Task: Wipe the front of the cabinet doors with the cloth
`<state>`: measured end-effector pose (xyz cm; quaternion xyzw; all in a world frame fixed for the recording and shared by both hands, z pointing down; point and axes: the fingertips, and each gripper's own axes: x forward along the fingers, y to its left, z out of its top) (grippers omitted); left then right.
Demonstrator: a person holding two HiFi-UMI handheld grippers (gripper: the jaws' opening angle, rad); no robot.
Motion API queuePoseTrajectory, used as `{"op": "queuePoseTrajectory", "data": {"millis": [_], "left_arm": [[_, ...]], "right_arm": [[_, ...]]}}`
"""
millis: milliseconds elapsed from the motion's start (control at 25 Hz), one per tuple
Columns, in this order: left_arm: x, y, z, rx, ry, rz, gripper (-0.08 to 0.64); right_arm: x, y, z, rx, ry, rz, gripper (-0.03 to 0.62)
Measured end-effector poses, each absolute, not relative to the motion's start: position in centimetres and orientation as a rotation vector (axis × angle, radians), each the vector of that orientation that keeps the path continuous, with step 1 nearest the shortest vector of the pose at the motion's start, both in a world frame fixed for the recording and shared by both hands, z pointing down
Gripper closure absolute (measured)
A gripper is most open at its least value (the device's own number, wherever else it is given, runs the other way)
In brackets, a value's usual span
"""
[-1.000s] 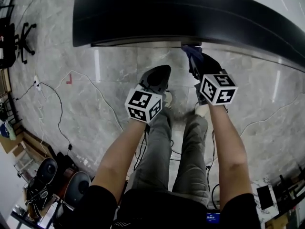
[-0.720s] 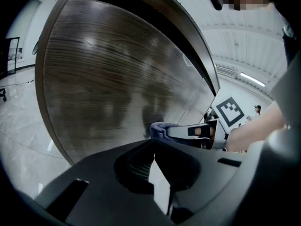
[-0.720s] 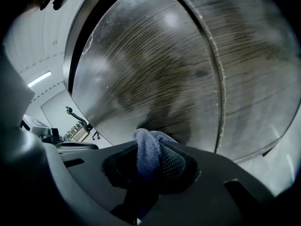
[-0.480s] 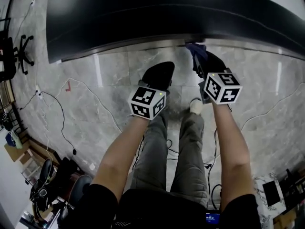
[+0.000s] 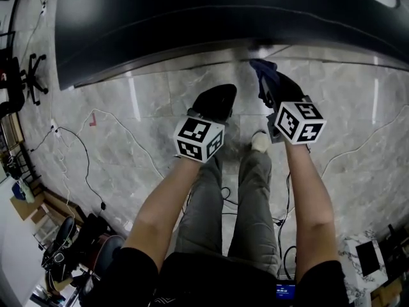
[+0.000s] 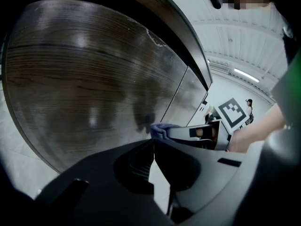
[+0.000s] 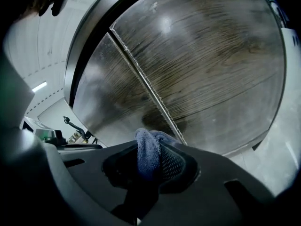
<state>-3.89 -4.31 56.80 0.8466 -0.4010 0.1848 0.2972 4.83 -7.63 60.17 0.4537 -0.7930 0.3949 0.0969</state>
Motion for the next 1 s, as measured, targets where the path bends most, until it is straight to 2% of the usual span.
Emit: {"op": "queuePoseTrajectory", "data": {"millis": [400, 1000], "left_arm": [[-2.7, -1.1, 52.1, 2.266, -1.123, 0.426, 0.552], [-2.6, 0.4, 44.3, 2.287, -1.143, 0.172, 0.552]], "right_arm": [[5.2, -1.5, 54.8, 1.253, -2.450, 1.257, 0.508], [4.4, -0.1, 46.8, 1.294, -2.516, 1.142, 0.508]]}}
